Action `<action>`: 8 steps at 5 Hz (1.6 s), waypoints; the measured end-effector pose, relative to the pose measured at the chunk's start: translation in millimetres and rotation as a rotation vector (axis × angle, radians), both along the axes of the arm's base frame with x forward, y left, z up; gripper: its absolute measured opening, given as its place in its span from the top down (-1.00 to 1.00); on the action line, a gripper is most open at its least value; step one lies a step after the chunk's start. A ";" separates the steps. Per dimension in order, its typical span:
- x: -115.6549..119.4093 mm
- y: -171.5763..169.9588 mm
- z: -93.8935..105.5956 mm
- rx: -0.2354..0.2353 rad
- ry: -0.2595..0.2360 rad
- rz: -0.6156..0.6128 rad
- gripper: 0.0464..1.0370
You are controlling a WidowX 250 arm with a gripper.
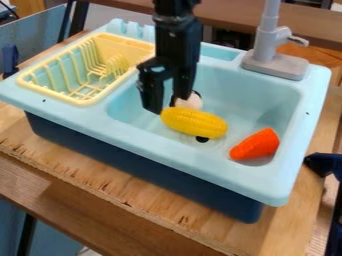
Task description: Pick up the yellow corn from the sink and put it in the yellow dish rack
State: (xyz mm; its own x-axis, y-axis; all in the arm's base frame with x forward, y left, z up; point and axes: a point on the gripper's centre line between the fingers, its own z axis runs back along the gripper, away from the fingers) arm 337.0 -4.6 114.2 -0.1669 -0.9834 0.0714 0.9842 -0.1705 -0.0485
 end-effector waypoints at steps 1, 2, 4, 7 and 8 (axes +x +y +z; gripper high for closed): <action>-8.3 -9.9 -10.5 -0.012 0.004 0.017 -0.92; -6.9 -27.1 -12.8 -0.037 -0.021 0.005 -0.92; 14.3 -33.2 -41.2 -0.005 -0.004 0.062 -0.92; 36.8 -23.0 -40.0 0.033 -0.030 0.142 -0.28; 18.3 -34.1 -3.3 -0.004 -0.037 0.108 -0.14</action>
State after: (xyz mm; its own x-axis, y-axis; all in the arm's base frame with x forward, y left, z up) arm 355.3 -38.6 111.0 -0.0628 -0.9955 0.0709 0.9979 -0.0637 -0.0110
